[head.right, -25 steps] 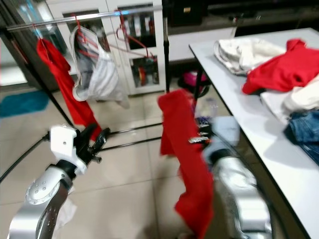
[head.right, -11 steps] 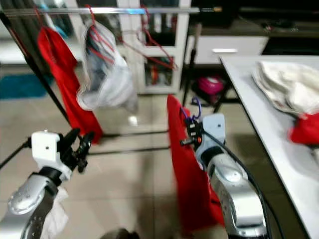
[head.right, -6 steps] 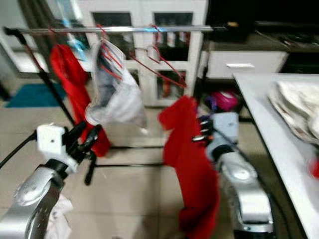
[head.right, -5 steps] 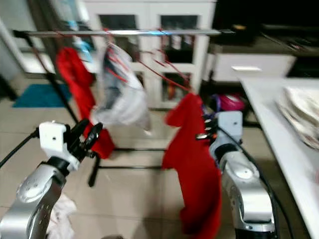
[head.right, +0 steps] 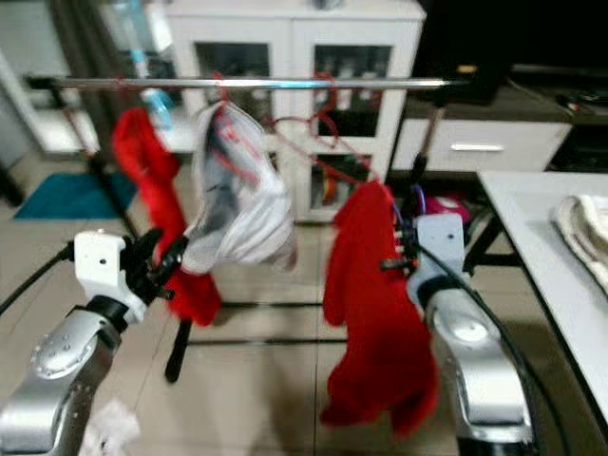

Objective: Hang hanger

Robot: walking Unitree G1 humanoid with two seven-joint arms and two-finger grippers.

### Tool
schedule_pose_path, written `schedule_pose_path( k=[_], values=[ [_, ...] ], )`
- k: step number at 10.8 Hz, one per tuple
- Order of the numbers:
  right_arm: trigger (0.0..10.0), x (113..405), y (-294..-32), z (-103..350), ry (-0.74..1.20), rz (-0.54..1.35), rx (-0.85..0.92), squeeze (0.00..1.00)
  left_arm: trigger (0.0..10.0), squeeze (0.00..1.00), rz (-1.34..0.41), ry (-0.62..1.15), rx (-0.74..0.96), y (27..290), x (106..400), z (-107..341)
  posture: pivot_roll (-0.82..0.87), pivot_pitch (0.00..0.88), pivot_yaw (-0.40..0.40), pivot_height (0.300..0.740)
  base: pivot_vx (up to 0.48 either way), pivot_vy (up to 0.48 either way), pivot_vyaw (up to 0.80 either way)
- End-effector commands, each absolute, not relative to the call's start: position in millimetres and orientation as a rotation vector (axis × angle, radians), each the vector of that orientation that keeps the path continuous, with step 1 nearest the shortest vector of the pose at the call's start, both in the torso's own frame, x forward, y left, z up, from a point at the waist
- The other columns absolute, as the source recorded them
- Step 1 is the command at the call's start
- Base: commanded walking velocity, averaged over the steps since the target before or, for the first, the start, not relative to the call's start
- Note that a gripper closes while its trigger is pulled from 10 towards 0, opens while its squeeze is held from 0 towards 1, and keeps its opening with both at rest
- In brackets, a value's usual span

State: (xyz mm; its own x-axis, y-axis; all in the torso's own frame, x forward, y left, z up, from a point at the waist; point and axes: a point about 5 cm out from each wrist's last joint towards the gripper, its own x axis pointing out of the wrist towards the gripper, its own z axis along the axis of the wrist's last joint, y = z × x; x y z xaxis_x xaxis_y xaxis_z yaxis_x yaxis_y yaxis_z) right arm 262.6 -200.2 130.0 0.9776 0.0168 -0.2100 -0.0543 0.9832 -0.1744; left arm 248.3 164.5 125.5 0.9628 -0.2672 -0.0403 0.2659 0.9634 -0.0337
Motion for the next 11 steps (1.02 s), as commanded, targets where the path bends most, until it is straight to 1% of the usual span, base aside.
schedule_pose_path(
  k=[1,3,4,5,6,7,8,9,11],
  values=[
    [10.0,259.4,-209.8,125.2,0.254,0.006,-0.206,0.0,10.0,0.0,-0.327,0.051,-0.028,153.6,246.3,123.3,-0.05,0.0,0.038,0.74,0.416,0.0,0.0],
    [10.0,256.0,-204.7,121.6,0.276,0.077,-0.205,0.0,10.0,0.0,-0.332,0.05,-0.033,152.1,245.8,122.3,-0.05,0.0,0.042,0.74,0.401,0.0,0.0],
    [10.0,250.0,-194.7,116.8,0.29,0.179,-0.207,0.0,10.0,0.0,-0.334,0.051,-0.032,151.5,245.5,121.6,-0.05,0.0,0.042,0.74,0.398,0.0,0.0],
    [10.0,246.7,-192.7,115.4,0.301,0.205,-0.205,0.0,10.0,0.0,-0.338,0.051,-0.031,151.4,245.1,121.8,-0.05,0.0,0.042,0.74,0.398,0.0,0.0],
    [10.0,241.4,-196.4,109.7,0.348,0.219,-0.23,0.0,10.0,0.0,-0.34,0.059,-0.029,152.0,243.0,120.1,-0.05,0.0,0.044,0.74,0.382,0.0,0.0],
    [10.0,238.6,-196.6,108.3,0.354,0.242,-0.236,0.0,10.0,0.0,-0.341,0.065,-0.029,151.7,241.6,118.9,-0.05,0.0,0.046,0.74,0.337,0.0,0.0],
    [10.0,235.6,-189.6,112.5,0.329,0.311,-0.215,0.0,10.0,0.0,-0.348,0.069,-0.048,150.5,240.4,117.8,-0.05,0.0,0.047,0.74,0.0,0.0,0.0],
    [10.0,232.7,-182.4,117.7,0.301,0.361,-0.195,0.0,10.0,0.0,-0.36,0.08,-0.031,149.8,238.8,117.0,-0.05,0.0,0.047,0.74,0.0,0.0,0.0],
    [10.0,231.0,-174.7,128.3,0.264,0.391,-0.163,0.0,10.0,0.0,-0.415,0.082,0.014,146.2,233.0,118.1,-0.06,0.0,0.047,0.74,0.0,0.0,0.0]
  ],
)
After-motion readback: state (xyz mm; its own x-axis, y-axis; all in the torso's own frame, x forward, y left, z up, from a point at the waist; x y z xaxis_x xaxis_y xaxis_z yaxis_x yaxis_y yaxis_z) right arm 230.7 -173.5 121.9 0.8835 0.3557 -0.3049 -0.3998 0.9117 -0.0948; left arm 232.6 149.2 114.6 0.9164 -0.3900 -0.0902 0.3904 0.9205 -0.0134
